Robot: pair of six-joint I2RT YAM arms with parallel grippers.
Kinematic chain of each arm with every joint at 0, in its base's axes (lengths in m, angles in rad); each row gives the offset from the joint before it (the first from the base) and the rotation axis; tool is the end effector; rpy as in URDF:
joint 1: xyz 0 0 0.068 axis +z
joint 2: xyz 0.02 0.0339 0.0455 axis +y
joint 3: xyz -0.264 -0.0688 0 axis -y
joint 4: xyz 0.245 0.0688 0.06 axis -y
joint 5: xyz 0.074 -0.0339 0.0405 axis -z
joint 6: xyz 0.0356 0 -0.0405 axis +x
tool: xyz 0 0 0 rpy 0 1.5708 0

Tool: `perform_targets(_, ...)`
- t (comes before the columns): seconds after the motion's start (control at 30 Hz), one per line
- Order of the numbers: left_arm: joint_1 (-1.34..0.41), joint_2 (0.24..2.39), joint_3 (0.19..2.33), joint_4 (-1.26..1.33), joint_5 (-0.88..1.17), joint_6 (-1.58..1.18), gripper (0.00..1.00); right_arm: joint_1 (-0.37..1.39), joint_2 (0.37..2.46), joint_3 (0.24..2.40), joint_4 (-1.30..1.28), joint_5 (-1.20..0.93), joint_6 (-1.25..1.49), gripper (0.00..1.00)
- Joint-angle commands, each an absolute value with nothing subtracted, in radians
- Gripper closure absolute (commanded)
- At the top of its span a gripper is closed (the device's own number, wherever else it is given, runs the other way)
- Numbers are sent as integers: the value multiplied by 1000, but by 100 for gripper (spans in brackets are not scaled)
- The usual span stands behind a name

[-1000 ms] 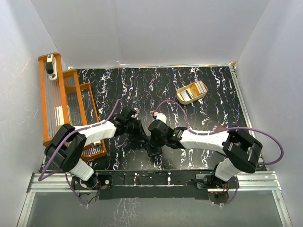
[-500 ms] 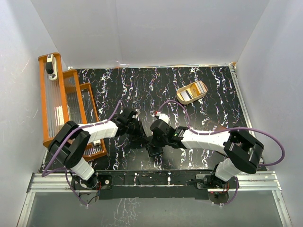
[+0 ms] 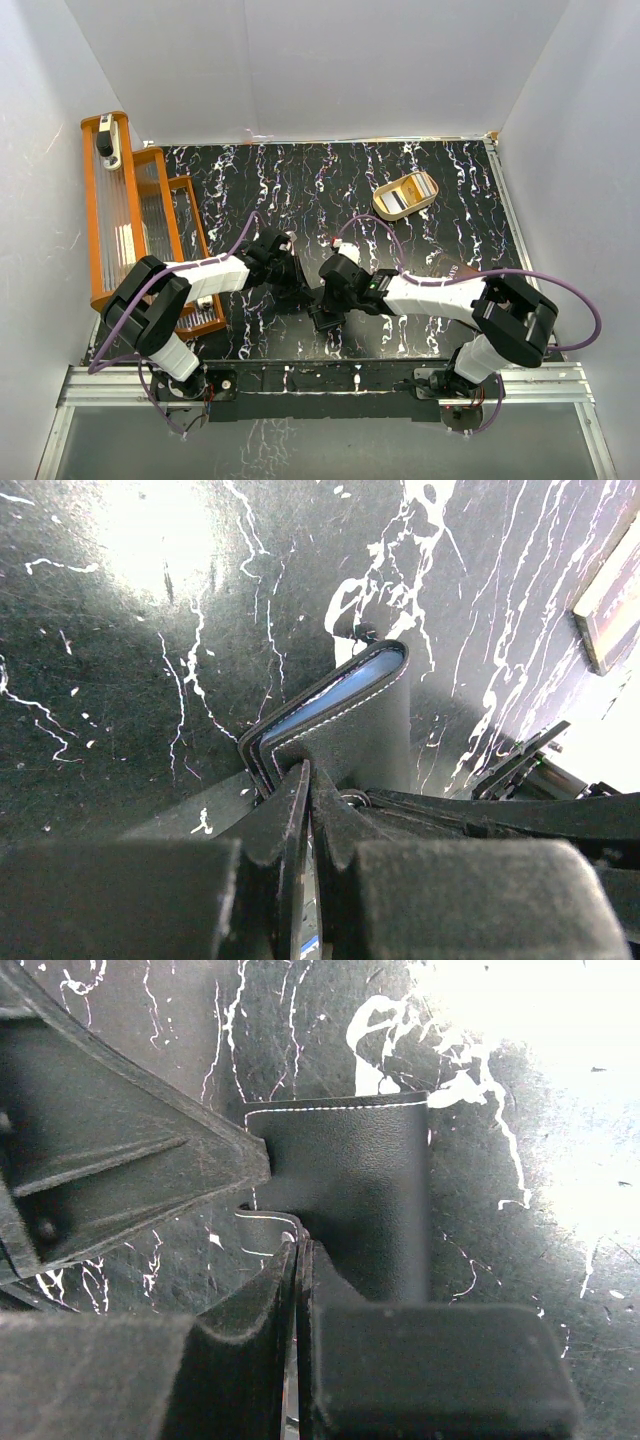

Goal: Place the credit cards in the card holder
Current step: Close the card holder at the center of the board.

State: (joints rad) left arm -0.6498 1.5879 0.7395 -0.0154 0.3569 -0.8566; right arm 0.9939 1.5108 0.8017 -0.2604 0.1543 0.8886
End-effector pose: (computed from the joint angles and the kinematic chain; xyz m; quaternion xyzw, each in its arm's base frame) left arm 0.2323 -0.1922 0.1517 -0.0342 0.9247 -0.3545 0.1346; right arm 0.1633 0.2409 0.1730 -0.0273 0.9522 0.1953 0.2333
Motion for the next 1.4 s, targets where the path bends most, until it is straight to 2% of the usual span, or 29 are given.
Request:
perform_targets(0.0,-653,1587,711,-51,335,-836,97,986,1479,774,-266,174,896,100)
perform_targets(0.33,-653,1588,709,-59,327,-826,97,981,1479,747,-267,179,905,100)
perform_targets(0.7,-653,1589,693,-12,363,-758,96,976,1439,818,-249,136,866,100)
perform_targets(1.37,-653,1620,688,35,401,-727,95,947,1502,801,-249,142,883,100)
